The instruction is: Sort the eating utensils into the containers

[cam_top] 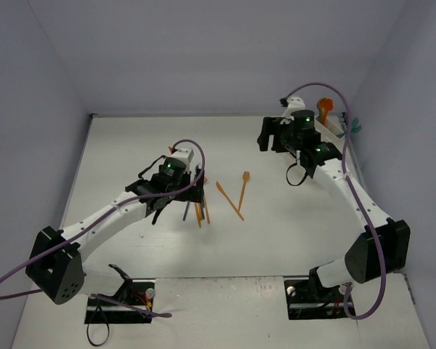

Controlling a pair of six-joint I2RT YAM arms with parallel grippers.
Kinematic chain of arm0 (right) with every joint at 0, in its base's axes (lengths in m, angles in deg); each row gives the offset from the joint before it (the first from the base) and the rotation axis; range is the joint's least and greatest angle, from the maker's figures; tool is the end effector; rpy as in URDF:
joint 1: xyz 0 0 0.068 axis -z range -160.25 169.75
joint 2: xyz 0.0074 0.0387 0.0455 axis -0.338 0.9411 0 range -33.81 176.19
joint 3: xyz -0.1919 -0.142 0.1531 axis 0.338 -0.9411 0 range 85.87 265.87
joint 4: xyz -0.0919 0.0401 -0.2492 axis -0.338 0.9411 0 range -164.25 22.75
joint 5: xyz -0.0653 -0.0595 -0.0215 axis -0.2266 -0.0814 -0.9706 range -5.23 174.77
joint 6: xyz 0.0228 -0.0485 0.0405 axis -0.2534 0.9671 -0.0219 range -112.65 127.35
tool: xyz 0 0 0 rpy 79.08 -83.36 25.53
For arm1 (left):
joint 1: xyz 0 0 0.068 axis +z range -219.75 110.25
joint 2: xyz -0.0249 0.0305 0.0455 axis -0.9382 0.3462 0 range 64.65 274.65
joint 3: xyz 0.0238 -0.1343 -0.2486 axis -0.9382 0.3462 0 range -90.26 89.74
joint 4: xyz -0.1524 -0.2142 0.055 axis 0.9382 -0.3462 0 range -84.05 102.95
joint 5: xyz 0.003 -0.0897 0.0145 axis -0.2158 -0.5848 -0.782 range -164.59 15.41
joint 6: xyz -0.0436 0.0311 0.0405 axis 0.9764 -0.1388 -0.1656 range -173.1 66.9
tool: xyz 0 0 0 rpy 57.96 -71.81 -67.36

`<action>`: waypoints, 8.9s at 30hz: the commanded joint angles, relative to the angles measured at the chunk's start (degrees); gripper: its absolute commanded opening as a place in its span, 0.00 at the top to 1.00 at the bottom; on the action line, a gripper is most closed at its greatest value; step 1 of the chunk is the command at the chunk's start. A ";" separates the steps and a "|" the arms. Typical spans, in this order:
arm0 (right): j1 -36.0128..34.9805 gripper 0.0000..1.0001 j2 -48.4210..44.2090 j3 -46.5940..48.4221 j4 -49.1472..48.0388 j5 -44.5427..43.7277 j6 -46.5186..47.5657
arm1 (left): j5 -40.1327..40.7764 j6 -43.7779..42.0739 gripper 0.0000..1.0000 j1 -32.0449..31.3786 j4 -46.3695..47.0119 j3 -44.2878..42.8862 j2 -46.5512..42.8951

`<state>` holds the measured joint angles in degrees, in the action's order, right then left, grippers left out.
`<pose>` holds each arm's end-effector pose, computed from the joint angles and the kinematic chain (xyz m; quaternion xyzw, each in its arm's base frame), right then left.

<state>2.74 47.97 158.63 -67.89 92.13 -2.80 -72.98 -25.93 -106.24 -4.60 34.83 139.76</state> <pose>0.3443 0.1125 0.3717 -0.0863 0.7900 0.1917 0.5760 0.2485 -0.1819 0.2704 0.0667 0.8953 -0.2215 0.3807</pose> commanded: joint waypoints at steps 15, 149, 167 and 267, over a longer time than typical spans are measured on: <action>-12.95 0.28 21.41 2.15 1.20 -20.62 -21.03 | 0.89 0.13 0.06 2.29 -2.63 1.29 -7.80; 31.17 0.84 27.56 -5.58 -84.18 -18.52 -7.66 | -0.92 -1.06 0.06 3.85 -1.44 3.90 -6.25; 29.94 0.36 10.34 -5.15 -61.22 -19.71 -3.57 | -0.27 1.11 0.06 3.84 -0.71 2.81 -7.00; 19.33 0.17 -26.06 -27.00 -11.28 10.66 -9.87 | 24.34 -24.29 1.00 13.18 -12.66 -27.46 28.26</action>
<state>22.65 23.26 130.73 -76.46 100.79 -13.60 -54.10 -52.58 -93.52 -16.40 10.25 170.34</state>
